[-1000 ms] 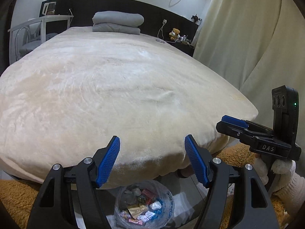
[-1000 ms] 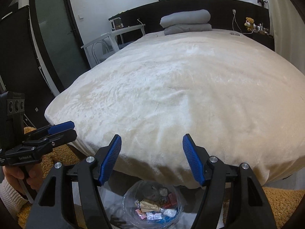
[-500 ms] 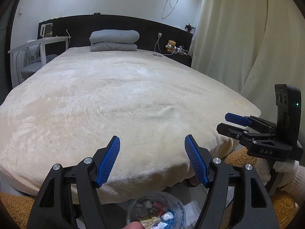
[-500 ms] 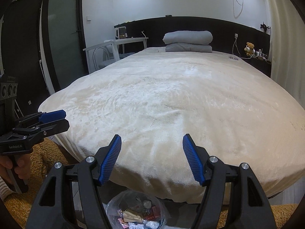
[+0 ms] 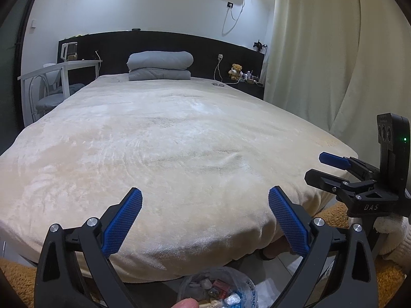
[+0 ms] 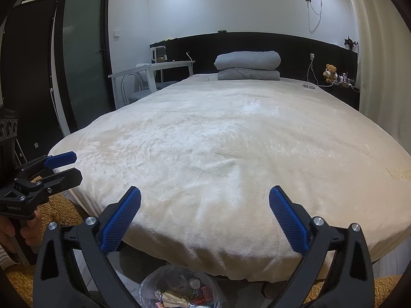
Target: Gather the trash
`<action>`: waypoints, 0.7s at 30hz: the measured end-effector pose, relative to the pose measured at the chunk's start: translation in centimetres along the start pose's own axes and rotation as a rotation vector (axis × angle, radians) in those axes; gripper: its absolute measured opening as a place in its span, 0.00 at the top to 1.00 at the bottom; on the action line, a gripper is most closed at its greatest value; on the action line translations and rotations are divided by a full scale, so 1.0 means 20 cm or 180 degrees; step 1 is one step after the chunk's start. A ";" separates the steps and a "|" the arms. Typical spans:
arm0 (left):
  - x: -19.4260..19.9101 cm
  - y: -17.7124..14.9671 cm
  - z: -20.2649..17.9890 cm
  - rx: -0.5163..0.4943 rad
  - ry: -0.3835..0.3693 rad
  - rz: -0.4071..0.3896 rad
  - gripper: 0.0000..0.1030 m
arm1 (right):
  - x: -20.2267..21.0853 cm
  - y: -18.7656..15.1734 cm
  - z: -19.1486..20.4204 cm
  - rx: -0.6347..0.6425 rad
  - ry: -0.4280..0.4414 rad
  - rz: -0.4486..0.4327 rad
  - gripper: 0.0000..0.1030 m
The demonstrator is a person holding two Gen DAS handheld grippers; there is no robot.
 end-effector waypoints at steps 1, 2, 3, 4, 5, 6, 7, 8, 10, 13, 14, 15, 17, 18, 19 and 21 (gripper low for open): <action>0.00 0.00 0.00 0.0004 -0.0004 -0.0002 0.06 | 0.00 0.00 0.00 0.0000 -0.0001 -0.0006 0.04; 0.00 0.00 0.00 0.0010 0.0005 -0.0005 0.06 | 0.00 0.00 0.00 0.0000 -0.0003 -0.0009 0.04; 0.00 0.00 0.00 0.0018 0.0038 -0.0009 0.06 | 0.00 0.00 0.00 0.0000 -0.0004 -0.0011 0.04; 0.00 0.00 0.01 0.0018 0.0051 -0.0007 0.06 | 0.00 0.00 0.00 0.0003 -0.0002 -0.0011 0.04; 0.00 0.00 0.01 0.0017 0.0053 -0.0002 0.06 | 0.00 0.00 0.00 0.0002 -0.0006 -0.0013 0.04; 0.00 0.00 0.01 0.0017 0.0068 -0.0001 0.06 | 0.01 0.00 0.00 0.0004 -0.0006 -0.0014 0.04; 0.00 0.00 0.00 0.0012 0.0082 0.0001 0.06 | 0.01 0.00 0.00 0.0005 -0.0008 -0.0016 0.04; -0.01 0.00 0.00 0.0004 0.0089 0.0009 0.06 | 0.01 0.00 0.00 0.0004 -0.0008 -0.0018 0.04; -0.01 0.00 0.00 -0.0016 0.0109 0.0020 0.06 | 0.01 0.00 0.00 0.0005 -0.0011 -0.0018 0.04; -0.01 0.00 -0.01 -0.0046 0.0113 0.0007 0.06 | 0.01 0.00 0.00 0.0007 -0.0009 -0.0019 0.04; -0.01 0.00 -0.01 -0.0054 0.0111 0.0002 0.06 | 0.01 0.00 0.00 0.0010 -0.0011 -0.0019 0.04; 0.00 0.00 -0.01 -0.0060 0.0110 -0.0002 0.06 | 0.01 0.00 0.00 0.0012 -0.0011 -0.0018 0.04; 0.00 -0.01 -0.01 -0.0073 0.0109 -0.0003 0.06 | 0.01 0.00 0.00 0.0026 -0.0020 -0.0013 0.04; 0.00 -0.01 -0.02 -0.0077 0.0106 -0.0001 0.06 | 0.01 0.00 0.00 0.0033 -0.0024 -0.0015 0.04; 0.00 -0.01 -0.02 -0.0081 0.0105 -0.0002 0.06 | 0.01 0.00 0.00 0.0039 -0.0026 -0.0018 0.04; 0.00 0.00 -0.01 -0.0085 0.0110 -0.0013 0.06 | 0.01 0.00 0.00 0.0043 -0.0028 -0.0020 0.04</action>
Point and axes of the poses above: each gripper's, at about its wrist camera, not at the fingertips, and x roughly against the way its jaws point, z to its left, y to its top, the point moved 6 cm from there along -x, roughly the way its jaws point, and after that the axes turned 9 degrees about z, right-handed, at the moved point
